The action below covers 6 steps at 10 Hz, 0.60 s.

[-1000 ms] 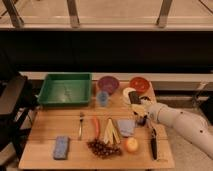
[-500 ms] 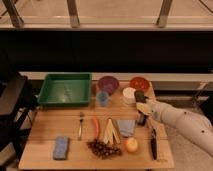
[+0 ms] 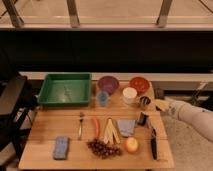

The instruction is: Place eraser in red bowl

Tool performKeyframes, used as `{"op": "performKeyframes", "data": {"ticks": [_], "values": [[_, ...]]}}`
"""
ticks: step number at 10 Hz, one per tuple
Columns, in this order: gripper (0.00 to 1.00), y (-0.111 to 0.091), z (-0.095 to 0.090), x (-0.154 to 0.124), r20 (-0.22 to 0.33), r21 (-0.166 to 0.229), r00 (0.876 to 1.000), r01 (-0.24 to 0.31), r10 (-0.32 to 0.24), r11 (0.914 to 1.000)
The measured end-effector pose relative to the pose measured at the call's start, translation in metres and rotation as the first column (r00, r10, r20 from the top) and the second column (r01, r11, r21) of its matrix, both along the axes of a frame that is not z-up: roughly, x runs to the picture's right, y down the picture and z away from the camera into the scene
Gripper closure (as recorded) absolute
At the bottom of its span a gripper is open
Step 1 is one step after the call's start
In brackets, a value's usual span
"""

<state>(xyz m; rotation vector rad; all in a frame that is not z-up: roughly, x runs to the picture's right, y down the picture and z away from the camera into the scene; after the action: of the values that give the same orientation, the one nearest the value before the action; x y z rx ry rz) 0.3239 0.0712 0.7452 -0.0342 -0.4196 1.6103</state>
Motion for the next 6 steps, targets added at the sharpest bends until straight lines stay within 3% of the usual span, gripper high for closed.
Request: {"op": "performKeyframes", "data": {"ticks": [2,6], "values": [[1.0,-0.009,0.004,0.009,-0.032,-0.006,0.999,-0.016,0.016,0.9999],[1.0,-0.059,0.02,0.02,-0.069,-0.021,0.997,0.018,-0.02,0.9996]]}}
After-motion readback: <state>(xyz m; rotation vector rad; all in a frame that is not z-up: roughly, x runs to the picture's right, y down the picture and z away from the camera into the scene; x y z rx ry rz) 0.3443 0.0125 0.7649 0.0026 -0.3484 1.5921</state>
